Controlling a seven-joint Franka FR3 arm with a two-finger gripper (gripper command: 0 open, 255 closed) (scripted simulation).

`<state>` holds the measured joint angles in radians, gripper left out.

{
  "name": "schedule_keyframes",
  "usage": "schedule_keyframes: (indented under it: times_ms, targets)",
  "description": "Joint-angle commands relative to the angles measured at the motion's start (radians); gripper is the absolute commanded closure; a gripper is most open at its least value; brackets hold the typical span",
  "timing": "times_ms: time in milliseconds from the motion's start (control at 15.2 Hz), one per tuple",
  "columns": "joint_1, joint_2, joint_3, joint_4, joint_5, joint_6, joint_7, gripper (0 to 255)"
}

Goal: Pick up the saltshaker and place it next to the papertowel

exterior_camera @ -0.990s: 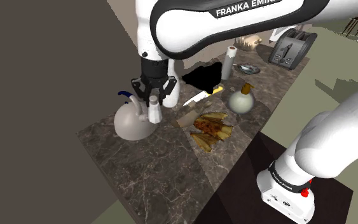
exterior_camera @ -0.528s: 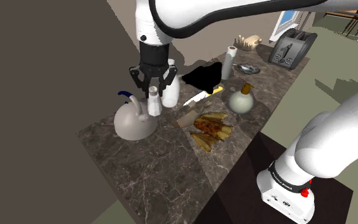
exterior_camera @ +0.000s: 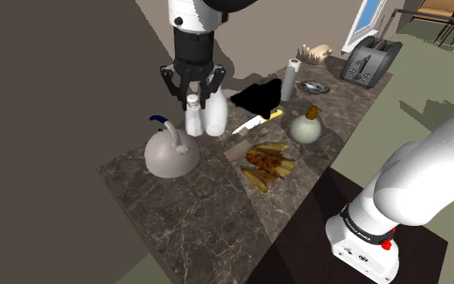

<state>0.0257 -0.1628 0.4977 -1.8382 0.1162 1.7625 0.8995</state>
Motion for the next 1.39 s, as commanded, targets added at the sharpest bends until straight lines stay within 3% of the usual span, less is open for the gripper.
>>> schedule_keyframes:
  times_ms: [0,594,1320]
  targets:
    - [-0.001,0.003,-0.001,0.028,-0.002,-0.026,0.002,255]
    - [-0.003,0.032,0.001,0.178,-0.017,-0.148,0.017,255]
    - [-0.102,-0.112,-0.194,0.026,0.020,-0.159,-0.285,255]
